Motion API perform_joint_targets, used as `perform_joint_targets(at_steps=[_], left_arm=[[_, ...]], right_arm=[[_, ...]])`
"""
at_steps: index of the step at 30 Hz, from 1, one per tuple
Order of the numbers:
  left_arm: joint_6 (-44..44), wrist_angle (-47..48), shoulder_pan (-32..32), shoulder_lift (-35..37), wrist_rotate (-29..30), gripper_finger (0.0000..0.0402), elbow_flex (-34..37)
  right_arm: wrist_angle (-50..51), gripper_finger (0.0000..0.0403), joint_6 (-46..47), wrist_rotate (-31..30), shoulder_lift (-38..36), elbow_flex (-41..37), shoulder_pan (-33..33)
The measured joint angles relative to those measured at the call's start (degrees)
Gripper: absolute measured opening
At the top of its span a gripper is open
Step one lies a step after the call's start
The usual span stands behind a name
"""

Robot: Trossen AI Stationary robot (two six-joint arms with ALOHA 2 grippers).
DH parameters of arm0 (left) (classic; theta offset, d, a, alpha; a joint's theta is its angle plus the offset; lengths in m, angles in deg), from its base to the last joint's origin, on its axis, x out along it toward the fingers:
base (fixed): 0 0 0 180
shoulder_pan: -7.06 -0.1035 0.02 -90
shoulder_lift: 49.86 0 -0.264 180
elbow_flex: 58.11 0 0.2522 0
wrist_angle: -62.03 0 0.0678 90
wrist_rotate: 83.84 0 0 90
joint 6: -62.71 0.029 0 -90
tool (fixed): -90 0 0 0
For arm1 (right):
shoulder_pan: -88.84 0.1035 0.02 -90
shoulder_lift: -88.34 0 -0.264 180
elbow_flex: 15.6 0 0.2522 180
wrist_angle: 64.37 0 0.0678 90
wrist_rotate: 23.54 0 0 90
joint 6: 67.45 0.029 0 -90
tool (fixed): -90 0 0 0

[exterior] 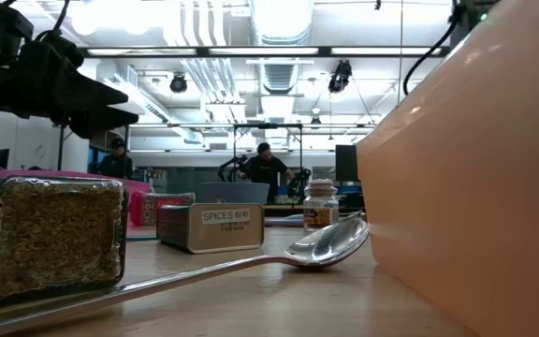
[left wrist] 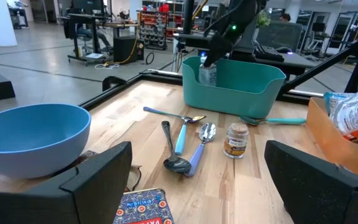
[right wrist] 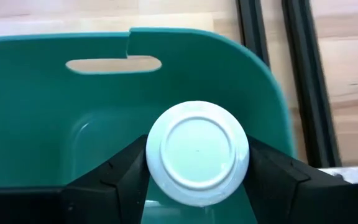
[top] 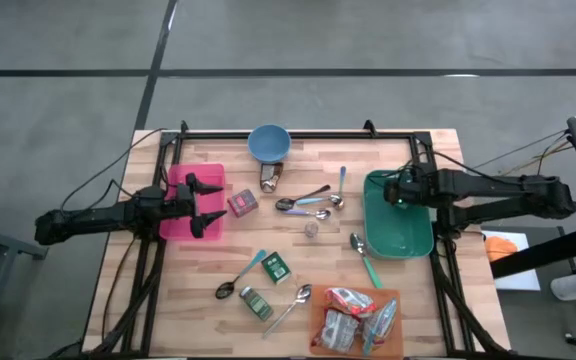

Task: Pick & Place Food Item
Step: Put the white seasoning bottle into the green bin, then put the brown seasoning bottle into the green bin

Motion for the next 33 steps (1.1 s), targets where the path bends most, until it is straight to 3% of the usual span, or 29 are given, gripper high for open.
perform_joint_targets(at_steps=[15, 28, 33], left_arm=[[0.0, 0.0, 0.0, 0.0, 0.0, 0.0372, 0.0], [0.0, 0.0, 0.0, 0.0, 0.0, 0.0372, 0.0], [0.0, 0.0, 0.0, 0.0, 0.0, 0.0372, 0.0]], right_arm=[[-2.3, 0.0222, -1.2, 0.4, 1.8, -1.6, -1.9], [-2.4, 0.0291, -2.6, 0.4, 1.8, -1.0, -1.9], [-2.0, 0.0299, -3.8, 0.1, 1.8, 0.7, -1.9]])
